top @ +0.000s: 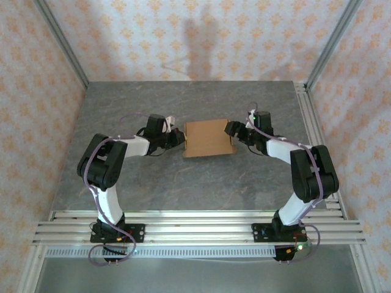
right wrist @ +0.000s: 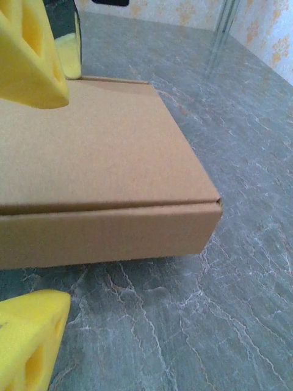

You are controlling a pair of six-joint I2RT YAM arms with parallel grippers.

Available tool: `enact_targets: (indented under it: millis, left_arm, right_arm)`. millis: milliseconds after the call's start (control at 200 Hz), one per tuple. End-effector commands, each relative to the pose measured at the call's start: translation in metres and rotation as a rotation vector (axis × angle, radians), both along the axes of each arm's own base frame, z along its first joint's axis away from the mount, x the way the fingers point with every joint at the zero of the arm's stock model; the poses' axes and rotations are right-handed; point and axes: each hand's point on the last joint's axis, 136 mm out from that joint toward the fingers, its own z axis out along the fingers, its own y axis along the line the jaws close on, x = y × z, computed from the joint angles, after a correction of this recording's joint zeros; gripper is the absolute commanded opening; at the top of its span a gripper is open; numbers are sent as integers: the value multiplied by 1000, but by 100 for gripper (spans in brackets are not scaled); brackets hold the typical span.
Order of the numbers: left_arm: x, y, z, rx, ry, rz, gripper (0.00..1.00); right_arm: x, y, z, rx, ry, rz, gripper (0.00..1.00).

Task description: Fold the paper box

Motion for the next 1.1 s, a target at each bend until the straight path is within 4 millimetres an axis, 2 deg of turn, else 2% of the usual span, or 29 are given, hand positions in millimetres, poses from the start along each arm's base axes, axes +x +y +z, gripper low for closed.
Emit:
enact_targets:
  millis: [0,110,440,561,781,956,1011,1031,1096]
  left_arm:
    - [-15,13,-39,-2,104,8,7]
    - [-16,17,-41,-18,119,11,7]
    - [-17,16,-43,-5,130,-4,8]
    - [-17,16,-45,-4,138,-3,8]
    - [-16,17,-44,0,133,-1,10]
    - [-13,20,-34,9,88,14,21]
    - [-12,22,-32,19,70,22,28]
    - [-11,22,-20,16,39,25,31]
    - [-10,26,-11,34,-2,35,41]
  right_arm:
    - [8,2,23,42,-55,-1,78]
    - [8,4,22,61,-40,2,78]
    - [11,35,32,288,-12,97,78]
    - [11,42,35,353,-4,123,69]
    - [11,40,34,360,15,100,51]
    - [12,38,35,357,27,77,46]
    - [12,37,36,351,26,72,46]
    - [11,37,36,349,25,71,46]
    - [11,35,38,344,21,69,46]
